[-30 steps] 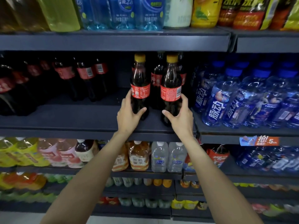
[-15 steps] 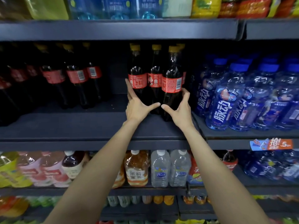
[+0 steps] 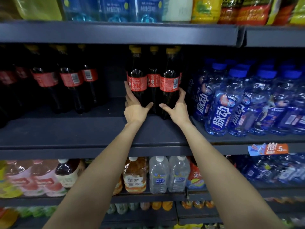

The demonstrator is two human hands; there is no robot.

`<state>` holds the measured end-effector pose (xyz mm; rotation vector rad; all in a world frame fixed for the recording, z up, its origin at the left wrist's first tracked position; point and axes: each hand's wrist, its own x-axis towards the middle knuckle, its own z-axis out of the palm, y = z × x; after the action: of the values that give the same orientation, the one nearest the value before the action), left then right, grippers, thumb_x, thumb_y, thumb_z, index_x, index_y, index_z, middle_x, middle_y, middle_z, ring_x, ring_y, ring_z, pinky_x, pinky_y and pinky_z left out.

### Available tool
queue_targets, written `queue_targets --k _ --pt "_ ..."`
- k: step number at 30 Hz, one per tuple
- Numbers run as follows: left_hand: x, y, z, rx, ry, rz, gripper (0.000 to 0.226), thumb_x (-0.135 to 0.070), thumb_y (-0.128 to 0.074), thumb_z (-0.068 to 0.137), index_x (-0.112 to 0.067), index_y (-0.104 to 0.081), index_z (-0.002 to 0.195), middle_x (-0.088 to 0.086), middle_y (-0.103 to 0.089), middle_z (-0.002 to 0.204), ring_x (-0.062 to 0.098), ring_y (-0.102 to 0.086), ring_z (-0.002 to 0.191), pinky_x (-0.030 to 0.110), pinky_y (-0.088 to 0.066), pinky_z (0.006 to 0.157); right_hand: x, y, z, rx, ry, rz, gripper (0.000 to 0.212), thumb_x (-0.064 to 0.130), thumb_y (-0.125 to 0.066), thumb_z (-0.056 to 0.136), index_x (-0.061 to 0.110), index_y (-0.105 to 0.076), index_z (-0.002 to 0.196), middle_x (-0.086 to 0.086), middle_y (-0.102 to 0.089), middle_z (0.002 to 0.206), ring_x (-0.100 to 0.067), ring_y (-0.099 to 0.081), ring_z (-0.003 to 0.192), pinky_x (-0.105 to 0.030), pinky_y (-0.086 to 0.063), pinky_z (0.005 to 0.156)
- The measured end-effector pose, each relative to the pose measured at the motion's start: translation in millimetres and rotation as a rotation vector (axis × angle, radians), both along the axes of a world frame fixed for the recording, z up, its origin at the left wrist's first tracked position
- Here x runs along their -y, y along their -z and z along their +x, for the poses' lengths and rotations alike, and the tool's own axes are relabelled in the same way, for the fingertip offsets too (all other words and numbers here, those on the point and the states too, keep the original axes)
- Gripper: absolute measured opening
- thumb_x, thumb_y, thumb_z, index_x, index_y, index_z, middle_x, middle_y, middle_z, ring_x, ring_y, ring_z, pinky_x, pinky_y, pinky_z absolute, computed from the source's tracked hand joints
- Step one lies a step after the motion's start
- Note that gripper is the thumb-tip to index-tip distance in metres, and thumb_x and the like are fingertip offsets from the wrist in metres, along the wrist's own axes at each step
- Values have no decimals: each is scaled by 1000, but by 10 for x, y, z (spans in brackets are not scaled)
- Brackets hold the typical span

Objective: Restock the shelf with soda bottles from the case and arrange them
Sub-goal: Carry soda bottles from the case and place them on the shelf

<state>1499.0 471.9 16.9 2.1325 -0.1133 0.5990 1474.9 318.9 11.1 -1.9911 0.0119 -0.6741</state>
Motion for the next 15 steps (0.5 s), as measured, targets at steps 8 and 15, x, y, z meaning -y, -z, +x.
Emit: queue_targets --k 8,15 --pt "-53 -353 -721 -156 28 22 96 -33 -67 83 -16 -2 152 12 -17 155 32 -20 140 47 -31 109 -108 -198 -668 -247 189 -322 92 36 -67 85 9 -8 150 -19 -19 153 -34 -19 141 -44 -25 114" --pt "268 -455 -1683 -38 345 140 38 -40 -54 92 -29 -51 128 -18 -61 118 14 -60 107 38 -51 84 99 -217 -1980 -177 215 -624 54 23 -61 88 14 -43 138 -11 -66 103 -31 -64 85 -36 -50 67"
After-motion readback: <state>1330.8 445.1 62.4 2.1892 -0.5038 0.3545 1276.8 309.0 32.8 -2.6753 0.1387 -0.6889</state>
